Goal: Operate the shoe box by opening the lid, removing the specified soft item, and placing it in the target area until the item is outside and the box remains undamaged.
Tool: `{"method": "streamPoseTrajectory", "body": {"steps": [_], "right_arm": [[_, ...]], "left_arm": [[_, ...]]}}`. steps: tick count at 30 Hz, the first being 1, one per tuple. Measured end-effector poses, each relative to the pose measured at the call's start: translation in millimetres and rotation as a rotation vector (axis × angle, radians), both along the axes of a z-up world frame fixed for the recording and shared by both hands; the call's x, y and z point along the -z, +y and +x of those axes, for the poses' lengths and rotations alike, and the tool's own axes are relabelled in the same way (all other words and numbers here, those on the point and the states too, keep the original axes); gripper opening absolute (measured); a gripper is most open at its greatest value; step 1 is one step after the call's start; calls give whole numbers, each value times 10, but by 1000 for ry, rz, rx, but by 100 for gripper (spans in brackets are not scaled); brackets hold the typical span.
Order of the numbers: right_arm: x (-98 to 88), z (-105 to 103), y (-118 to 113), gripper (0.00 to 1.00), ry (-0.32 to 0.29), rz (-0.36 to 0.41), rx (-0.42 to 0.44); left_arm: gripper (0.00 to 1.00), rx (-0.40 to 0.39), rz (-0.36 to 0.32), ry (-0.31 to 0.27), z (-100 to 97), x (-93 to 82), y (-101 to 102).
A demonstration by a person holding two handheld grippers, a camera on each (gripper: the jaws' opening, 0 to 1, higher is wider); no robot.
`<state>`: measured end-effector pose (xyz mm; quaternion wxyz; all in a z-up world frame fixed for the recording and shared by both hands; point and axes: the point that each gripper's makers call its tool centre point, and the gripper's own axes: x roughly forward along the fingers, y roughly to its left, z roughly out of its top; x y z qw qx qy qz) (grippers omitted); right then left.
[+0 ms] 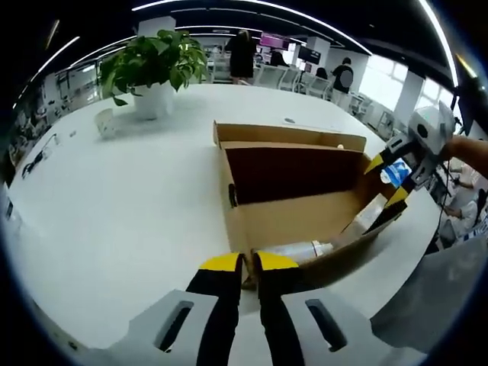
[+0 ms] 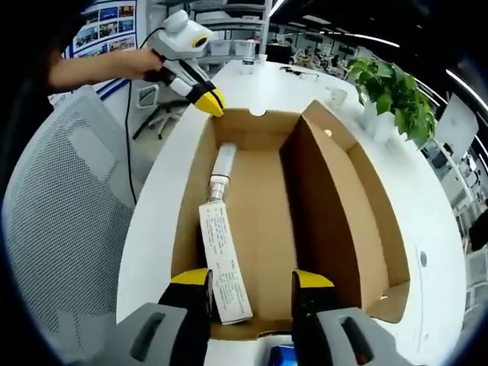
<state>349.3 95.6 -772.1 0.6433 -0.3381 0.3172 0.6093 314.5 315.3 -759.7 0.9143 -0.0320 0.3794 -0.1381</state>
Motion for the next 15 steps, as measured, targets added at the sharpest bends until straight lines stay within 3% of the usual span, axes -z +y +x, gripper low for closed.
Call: {"method": "streamPoseTrajectory", "body": {"steps": [7, 15], "right_arm": [[77, -100, 130, 34, 45, 8, -16], [219, -182, 159, 21, 67, -46, -61]], "left_arm": [[5, -4, -1, 0, -1, 4, -3], [5, -12, -7, -4, 2, 8, 1]]}}
